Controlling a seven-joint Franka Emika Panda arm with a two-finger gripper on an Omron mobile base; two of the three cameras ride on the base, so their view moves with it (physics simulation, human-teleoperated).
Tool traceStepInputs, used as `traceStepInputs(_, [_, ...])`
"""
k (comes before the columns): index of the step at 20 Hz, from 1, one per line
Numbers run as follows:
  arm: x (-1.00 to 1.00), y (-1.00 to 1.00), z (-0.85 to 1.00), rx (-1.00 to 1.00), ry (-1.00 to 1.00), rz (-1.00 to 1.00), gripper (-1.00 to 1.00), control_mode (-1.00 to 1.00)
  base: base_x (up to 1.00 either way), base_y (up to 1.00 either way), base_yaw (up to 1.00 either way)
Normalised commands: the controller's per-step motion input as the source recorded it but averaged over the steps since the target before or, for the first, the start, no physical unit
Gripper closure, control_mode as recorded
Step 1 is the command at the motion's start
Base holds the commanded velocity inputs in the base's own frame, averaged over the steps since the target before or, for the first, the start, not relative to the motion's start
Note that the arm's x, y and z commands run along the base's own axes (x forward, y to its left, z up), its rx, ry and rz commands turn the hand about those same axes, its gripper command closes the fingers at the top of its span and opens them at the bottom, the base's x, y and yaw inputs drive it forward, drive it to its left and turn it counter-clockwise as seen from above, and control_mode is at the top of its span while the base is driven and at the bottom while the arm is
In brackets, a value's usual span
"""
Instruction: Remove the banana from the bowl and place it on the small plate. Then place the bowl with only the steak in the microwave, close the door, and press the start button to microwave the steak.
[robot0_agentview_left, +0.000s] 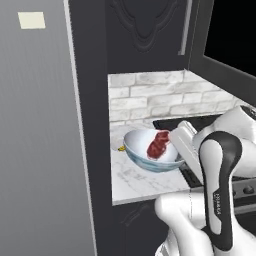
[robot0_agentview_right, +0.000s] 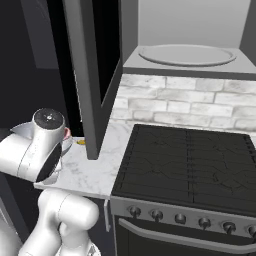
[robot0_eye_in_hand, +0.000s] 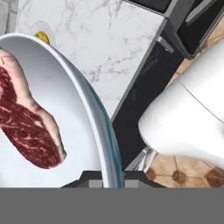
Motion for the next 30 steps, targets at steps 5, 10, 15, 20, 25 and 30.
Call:
traceStepInputs(5, [-0.92,0.00,0.39,0.02,-0.09,-0.03,1.00,-1.00,0.00,0.00,0.00])
traceStepInputs(10, [-0.42,0.29,0.02,-0.01,0.04,-0.02,1.00,-1.00,0.00,0.00,0.00])
traceStepInputs(15, [-0.17,0.12,-0.07,0.00,0.00,0.00,1.00,1.00,-0.60,-0.21,-0.11])
traceStepInputs(20, [0.00,0.00,0.00,0.00,0.00,0.00,1.00,1.00,-1.00,-0.69,-0.21])
traceStepInputs(25, [0.00,0.00,0.00,0.00,0.00,0.00,1.00,1.00,-0.71,-0.99,-0.18])
traceStepInputs(30, [0.00,0.00,0.00,0.00,0.00,0.00,1.00,1.00,0.01,-0.95,-0.15])
